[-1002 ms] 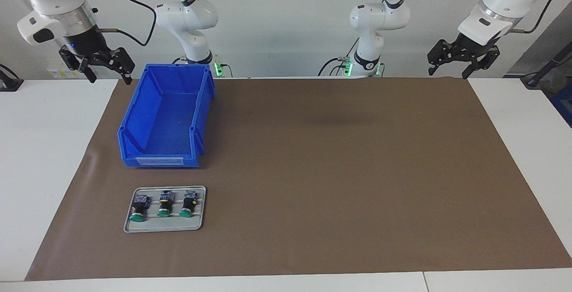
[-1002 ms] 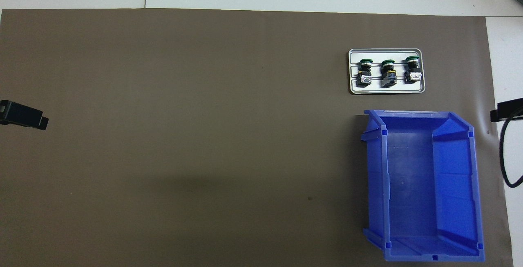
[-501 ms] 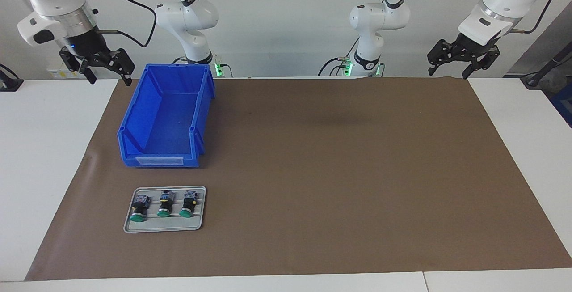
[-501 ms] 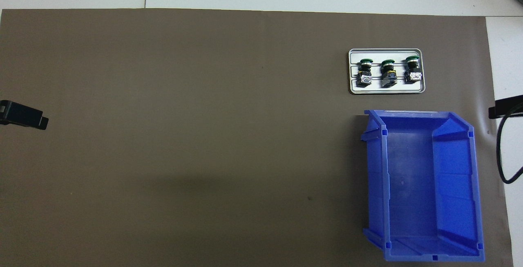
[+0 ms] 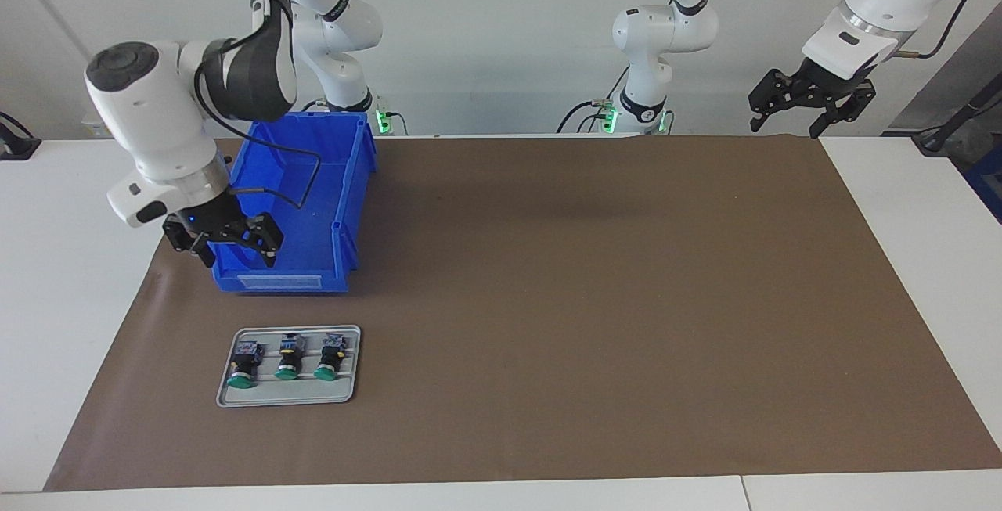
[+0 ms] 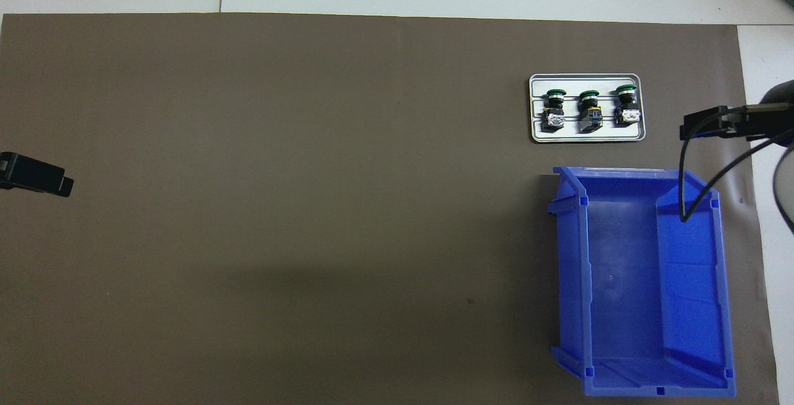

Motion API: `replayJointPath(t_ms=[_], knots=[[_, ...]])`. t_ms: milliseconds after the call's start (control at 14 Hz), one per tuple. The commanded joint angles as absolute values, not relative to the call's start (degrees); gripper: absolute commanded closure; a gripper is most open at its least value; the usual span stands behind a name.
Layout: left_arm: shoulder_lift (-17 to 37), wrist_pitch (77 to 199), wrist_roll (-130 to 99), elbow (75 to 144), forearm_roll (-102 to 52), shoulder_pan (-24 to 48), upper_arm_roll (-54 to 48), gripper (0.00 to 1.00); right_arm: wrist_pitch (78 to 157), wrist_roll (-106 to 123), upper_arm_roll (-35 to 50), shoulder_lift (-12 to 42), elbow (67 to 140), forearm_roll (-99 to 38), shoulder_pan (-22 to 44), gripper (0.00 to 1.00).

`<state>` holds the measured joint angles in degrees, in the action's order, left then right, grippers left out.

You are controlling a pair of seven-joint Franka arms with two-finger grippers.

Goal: Place and press button with both arms
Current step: 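Reach the right gripper to the metal tray and grasp a button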

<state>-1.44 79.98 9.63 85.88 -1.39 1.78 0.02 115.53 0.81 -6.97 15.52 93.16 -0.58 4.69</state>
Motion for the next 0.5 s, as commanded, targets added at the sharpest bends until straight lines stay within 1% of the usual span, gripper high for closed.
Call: replayJointPath(t_ms=[0,286,429], knots=[[-2.4,79.5,9.4,86.6,-0.7,1.1,-0.4,0.0,120.6,0.1,-6.0,22.2,89.7,-1.7,4.0,0.0],[-2.4,79.5,9.3,86.6,-0.7,1.1,-0.4,0.0,128.1,0.3,-4.8,27.3,90.4,-2.4,3.5,0.0],[-2.4,79.5,9.4,86.6,-0.7,1.1,-0.4,0.0,130.4,0.4,-4.8,29.3,90.4,-2.9,3.6,0.0]])
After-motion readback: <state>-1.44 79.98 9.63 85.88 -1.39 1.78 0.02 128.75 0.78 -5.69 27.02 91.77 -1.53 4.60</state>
